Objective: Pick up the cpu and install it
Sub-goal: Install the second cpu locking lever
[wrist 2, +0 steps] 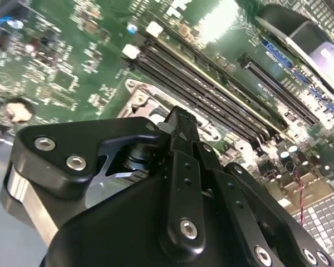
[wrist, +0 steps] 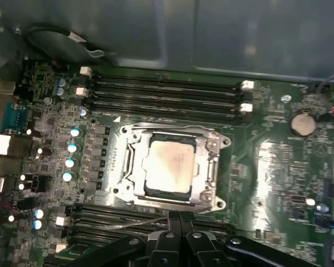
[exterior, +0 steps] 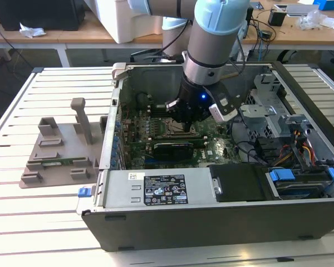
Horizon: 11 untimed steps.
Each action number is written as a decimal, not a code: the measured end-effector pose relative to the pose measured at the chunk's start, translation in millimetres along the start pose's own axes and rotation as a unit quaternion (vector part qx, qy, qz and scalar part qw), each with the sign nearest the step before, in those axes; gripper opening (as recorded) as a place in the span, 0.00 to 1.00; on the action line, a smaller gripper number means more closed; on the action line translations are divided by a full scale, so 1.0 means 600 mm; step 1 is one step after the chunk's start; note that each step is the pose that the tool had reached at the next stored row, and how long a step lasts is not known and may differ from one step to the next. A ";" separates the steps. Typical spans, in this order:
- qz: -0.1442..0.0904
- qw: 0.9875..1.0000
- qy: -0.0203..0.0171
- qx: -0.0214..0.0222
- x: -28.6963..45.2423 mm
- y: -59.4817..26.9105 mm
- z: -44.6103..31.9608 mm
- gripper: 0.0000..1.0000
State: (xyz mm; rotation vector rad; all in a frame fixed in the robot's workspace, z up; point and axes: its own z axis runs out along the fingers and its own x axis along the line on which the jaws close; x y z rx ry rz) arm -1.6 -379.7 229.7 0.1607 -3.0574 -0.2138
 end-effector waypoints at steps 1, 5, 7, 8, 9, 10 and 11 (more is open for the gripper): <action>0.000 1.000 0.000 0.000 0.006 0.000 0.003 0.11; 0.000 1.000 0.000 0.000 0.024 -0.001 0.017 0.11; 0.000 1.000 0.000 -0.001 0.034 -0.001 0.019 0.11; 0.000 1.000 0.000 -0.001 0.036 0.000 0.020 0.11; 0.000 1.000 0.000 -0.001 0.039 0.000 0.020 0.11; 0.000 1.000 0.000 -0.001 0.043 0.000 0.021 0.11; 0.000 1.000 0.000 -0.002 0.047 0.000 0.022 0.11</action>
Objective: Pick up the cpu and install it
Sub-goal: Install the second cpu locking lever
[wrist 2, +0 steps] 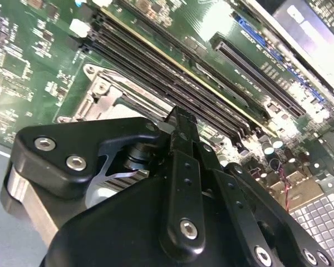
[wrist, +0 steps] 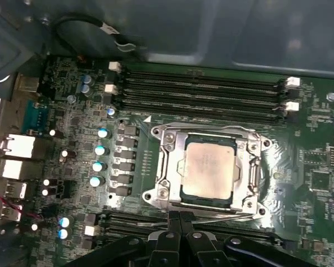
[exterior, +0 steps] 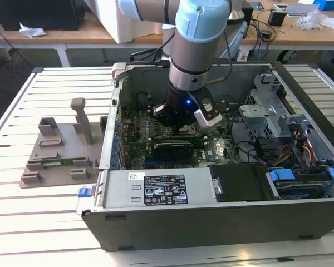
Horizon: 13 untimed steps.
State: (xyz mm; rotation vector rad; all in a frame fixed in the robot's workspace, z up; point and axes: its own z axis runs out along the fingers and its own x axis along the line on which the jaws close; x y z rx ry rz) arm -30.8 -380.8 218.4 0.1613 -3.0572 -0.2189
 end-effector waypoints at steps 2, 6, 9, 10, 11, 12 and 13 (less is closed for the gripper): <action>0.000 1.000 0.000 0.000 0.006 0.000 0.001 0.11; -0.004 1.000 0.001 0.000 0.010 0.001 0.002 0.11; -0.011 1.000 0.001 0.000 0.016 0.002 0.004 0.11; -0.016 1.000 0.002 0.000 0.017 0.002 0.005 0.11; -0.020 1.000 0.003 0.001 0.018 0.002 0.006 0.11; -0.028 1.000 0.004 0.001 0.020 0.001 0.010 0.11; -0.033 0.999 0.005 0.001 0.021 0.001 0.012 0.11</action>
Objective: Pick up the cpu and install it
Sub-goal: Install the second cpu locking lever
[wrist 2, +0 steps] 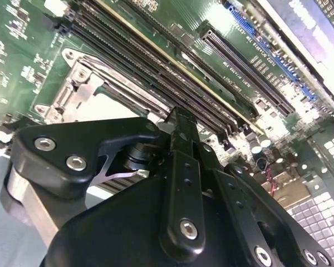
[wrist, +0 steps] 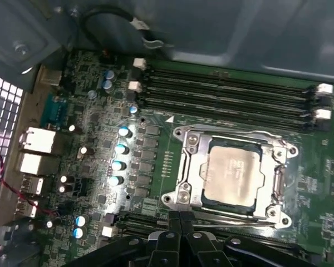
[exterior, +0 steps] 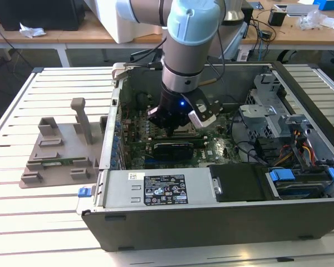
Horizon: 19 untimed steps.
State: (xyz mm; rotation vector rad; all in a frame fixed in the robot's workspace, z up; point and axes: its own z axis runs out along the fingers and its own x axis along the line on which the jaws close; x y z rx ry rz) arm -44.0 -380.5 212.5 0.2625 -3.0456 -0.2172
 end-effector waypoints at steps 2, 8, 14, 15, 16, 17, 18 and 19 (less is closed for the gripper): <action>-0.007 1.000 0.001 -0.001 0.006 0.001 0.004 0.11; -0.009 1.000 0.000 -0.006 0.016 0.013 0.018 0.11; -0.010 1.000 -0.001 -0.007 0.015 0.018 0.029 0.11; -0.010 1.000 -0.001 -0.007 0.015 0.016 0.029 0.11; -0.010 1.000 -0.002 -0.007 0.017 0.012 0.027 0.11; -0.010 1.000 -0.002 -0.007 0.017 0.011 0.026 0.11; -0.010 1.000 -0.002 -0.007 0.017 0.011 0.024 0.11; -0.010 1.000 -0.002 -0.007 0.017 0.012 0.021 0.11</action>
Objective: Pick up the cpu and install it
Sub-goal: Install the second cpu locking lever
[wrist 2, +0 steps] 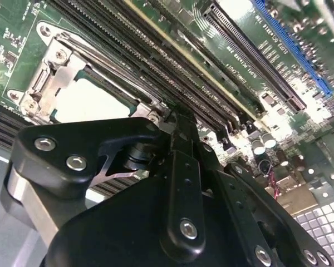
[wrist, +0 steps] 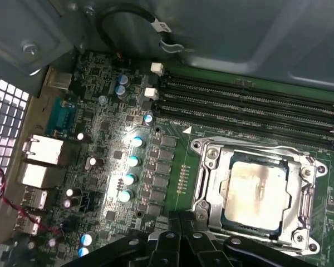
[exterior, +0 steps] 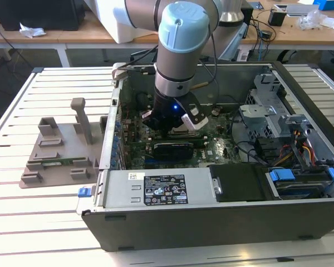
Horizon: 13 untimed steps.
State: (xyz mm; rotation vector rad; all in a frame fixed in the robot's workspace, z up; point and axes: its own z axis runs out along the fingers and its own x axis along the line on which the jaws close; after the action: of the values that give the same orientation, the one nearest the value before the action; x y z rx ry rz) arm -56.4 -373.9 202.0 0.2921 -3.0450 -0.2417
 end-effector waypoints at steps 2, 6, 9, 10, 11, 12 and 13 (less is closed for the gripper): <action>0.000 1.000 0.000 0.000 0.001 0.003 -0.016 0.11; 0.000 1.000 0.002 0.000 -0.022 0.015 -0.024 0.11; 0.001 1.000 0.005 0.000 -0.054 0.016 -0.025 0.11; 0.001 1.000 0.007 0.000 -0.063 0.016 -0.025 0.11; 0.001 1.000 0.008 0.000 -0.072 0.017 -0.025 0.11; 0.002 1.000 0.009 0.003 -0.078 0.018 -0.025 0.11; 0.002 1.000 0.011 0.009 -0.083 0.019 -0.025 0.11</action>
State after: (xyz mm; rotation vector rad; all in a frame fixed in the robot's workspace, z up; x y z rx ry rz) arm -8.7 -355.5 215.5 0.2870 -3.0273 -0.2107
